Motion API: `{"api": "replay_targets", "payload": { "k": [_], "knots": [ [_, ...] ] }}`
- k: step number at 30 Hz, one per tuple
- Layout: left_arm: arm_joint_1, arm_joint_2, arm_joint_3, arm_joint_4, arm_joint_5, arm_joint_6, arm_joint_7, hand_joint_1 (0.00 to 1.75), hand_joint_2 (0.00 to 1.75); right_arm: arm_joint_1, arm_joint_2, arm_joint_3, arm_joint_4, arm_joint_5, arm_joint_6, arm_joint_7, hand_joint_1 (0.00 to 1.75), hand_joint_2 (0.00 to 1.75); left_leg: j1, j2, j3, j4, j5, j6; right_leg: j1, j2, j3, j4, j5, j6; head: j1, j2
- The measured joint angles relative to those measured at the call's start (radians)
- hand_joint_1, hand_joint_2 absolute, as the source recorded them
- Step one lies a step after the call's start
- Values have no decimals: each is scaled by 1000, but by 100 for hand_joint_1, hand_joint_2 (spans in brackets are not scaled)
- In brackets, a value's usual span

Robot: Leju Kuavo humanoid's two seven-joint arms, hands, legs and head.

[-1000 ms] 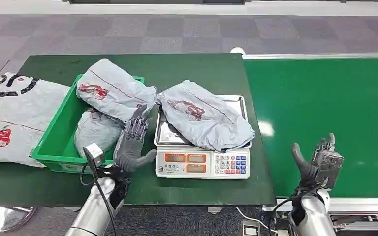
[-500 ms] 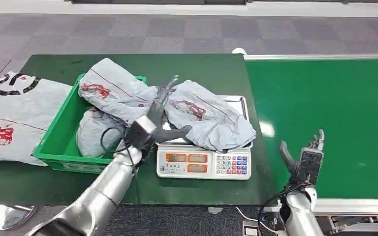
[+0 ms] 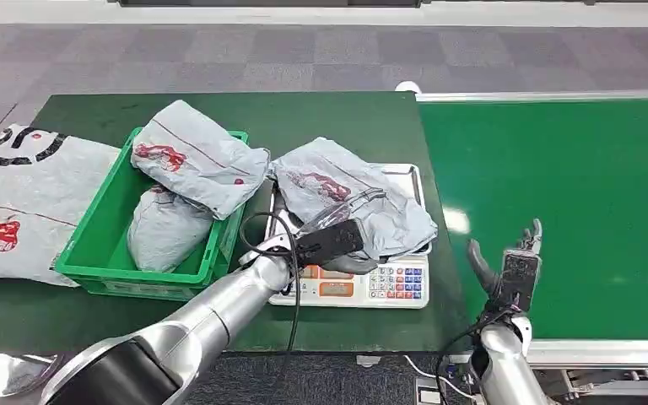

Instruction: Moved the parcel from conveyor to table for the left to box.

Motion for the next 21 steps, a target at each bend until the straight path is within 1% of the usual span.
{"api": "replay_targets", "payload": {
  "k": [13, 15, 18, 21],
  "knots": [
    [-11, -2, -16, 29, 0, 0, 0, 0, 175, -1, 0, 14, 8, 0, 0, 0, 0, 175, 0, 0, 0, 0, 0, 0, 0, 0, 0, 0, 0, 0, 0, 0],
    [-12, -2, -18, 31, 5, -2, 16, 0, 175, -1, 0, 14, 8, -4, -5, 0, 0, 175, 0, 0, 0, 0, 0, 0, 0, 0, 0, 0, 0, 0, 0, 0],
    [-14, -2, -49, 34, 18, -13, 114, 0, 175, 1, 0, 14, 8, -16, -19, 0, 0, 175, 0, 0, 0, 0, 0, 0, 0, 0, 0, 0, 0, 0, 0, 0],
    [-16, -2, -102, 41, 18, -48, 270, 0, 175, 4, 0, 14, 8, -18, -29, 0, 0, 175, 0, 0, 0, 0, 0, 0, 0, 0, 0, 0, 0, 0, 0, 0]
  ]
}}
